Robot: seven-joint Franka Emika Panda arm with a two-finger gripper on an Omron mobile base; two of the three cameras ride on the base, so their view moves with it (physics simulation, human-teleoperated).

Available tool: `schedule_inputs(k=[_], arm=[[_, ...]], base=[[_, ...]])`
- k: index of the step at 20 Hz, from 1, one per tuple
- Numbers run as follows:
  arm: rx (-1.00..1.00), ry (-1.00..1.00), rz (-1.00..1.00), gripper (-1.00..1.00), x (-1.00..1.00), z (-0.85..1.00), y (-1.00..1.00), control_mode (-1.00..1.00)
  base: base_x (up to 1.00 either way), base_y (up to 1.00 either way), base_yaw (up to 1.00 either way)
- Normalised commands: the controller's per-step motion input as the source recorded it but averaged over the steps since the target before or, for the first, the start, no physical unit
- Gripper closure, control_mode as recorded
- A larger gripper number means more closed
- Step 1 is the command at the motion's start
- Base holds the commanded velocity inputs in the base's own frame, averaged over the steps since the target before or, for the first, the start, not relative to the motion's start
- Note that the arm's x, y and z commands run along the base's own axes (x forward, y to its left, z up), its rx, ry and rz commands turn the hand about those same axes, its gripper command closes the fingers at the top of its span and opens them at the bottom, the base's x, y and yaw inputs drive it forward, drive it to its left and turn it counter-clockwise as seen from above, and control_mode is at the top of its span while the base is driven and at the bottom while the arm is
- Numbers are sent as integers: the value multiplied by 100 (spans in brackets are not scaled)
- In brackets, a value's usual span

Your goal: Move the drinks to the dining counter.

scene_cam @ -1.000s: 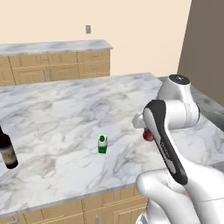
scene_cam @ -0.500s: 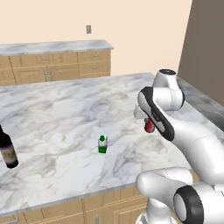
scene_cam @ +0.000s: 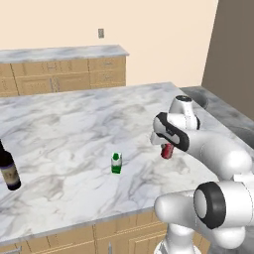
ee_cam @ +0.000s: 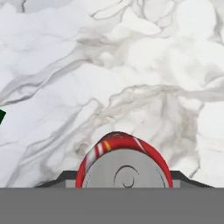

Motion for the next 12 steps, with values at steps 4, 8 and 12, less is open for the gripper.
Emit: schedule_inputs(k=[4,8,12], arm=[[0,0,0,100,9,-55,20,-100],[-1,-5,0,100,11,-53,7,-100],[-9,0,0,100,15,-26,0,-100]], base=[[0,0,0],[0,0,0],[0,0,0]])
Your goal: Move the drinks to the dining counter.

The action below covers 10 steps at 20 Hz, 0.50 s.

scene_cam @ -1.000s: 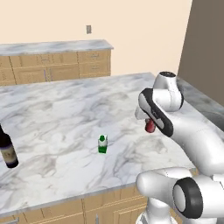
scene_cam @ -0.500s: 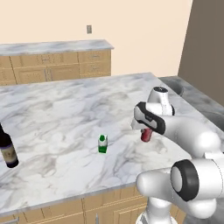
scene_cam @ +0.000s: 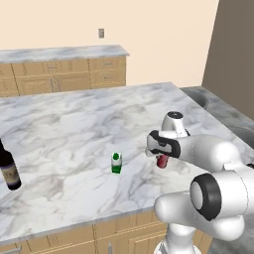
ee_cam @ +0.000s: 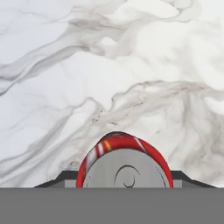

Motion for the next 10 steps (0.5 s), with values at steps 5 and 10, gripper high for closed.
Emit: schedule_inputs(k=[5,10], arm=[[-2,0,0,100,5,-5,0,-100],[0,0,0,-100,0,0,0,-100]], base=[[0,0,0],[0,0,0]])
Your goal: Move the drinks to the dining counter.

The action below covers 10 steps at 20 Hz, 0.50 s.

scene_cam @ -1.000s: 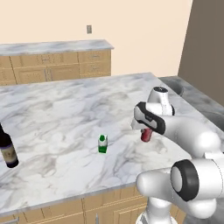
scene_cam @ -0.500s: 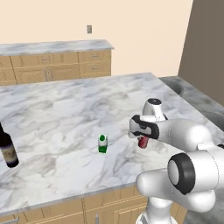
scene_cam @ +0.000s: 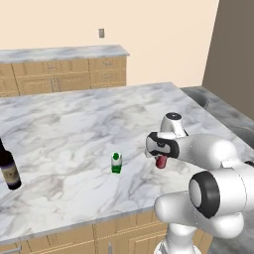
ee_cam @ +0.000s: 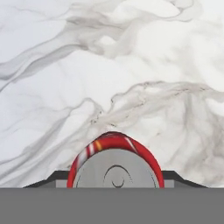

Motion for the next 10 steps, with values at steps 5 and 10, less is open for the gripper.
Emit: schedule_inputs(k=[5,10], arm=[[0,0,0,-100,0,0,0,-100],[0,-1,0,-100,-2,9,0,-100]], base=[[0,0,0],[0,0,0]])
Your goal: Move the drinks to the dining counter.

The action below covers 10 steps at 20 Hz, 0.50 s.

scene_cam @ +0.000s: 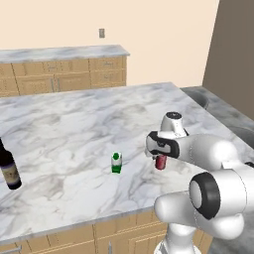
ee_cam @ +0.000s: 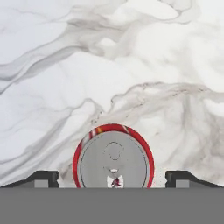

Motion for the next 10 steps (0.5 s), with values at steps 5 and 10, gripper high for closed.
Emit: schedule_inputs(k=[5,10], arm=[[2,-11,0,-100,-51,66,0,-100],[9,-23,0,-100,-100,68,-16,-100]], base=[[0,0,0],[0,0,0]])
